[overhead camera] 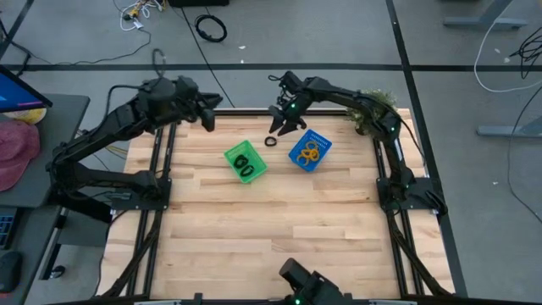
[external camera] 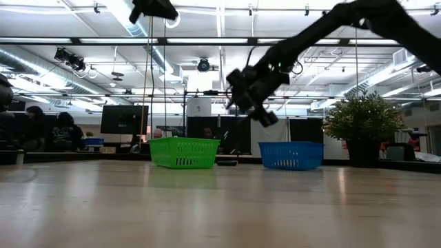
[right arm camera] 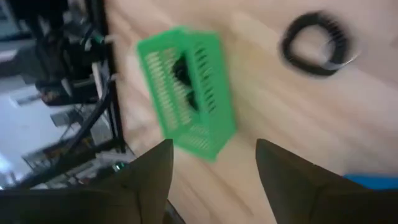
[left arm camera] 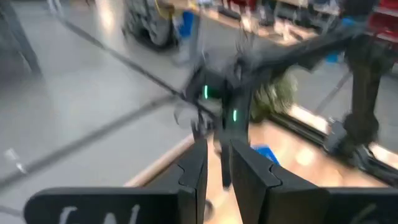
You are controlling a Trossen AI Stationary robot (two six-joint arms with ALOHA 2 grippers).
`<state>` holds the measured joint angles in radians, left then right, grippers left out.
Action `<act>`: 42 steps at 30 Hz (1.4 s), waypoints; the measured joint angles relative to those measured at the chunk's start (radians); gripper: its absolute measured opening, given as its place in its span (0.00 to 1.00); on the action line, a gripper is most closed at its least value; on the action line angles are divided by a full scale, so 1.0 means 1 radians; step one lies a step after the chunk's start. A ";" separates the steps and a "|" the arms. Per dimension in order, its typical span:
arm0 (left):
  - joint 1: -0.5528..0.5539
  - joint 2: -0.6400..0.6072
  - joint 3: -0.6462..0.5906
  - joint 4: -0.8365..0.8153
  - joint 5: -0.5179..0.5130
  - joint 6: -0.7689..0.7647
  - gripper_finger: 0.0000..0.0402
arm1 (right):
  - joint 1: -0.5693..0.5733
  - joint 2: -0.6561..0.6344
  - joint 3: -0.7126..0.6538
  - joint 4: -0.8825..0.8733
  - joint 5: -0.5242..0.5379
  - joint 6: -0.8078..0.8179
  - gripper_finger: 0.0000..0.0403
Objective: Sort spring keychains
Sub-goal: Put the black spring keychain into the green bin
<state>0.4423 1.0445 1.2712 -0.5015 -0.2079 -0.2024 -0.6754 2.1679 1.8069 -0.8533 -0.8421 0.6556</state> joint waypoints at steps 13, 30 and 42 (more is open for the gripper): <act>0.136 0.275 -0.001 0.040 0.349 -0.243 0.17 | 0.134 -0.313 0.000 -0.108 0.169 -0.099 0.52; 0.217 0.825 0.302 -0.179 0.527 -0.173 0.39 | 0.204 -0.447 0.000 -0.113 0.287 -0.110 0.52; 0.209 1.178 0.589 -0.459 0.519 -0.048 0.63 | 0.247 -0.447 0.000 -0.112 0.285 -0.088 0.52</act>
<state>0.6513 2.2227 1.8606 -0.9610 0.3110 -0.2499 -0.4289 1.7206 1.8069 -0.9649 -0.5571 0.5681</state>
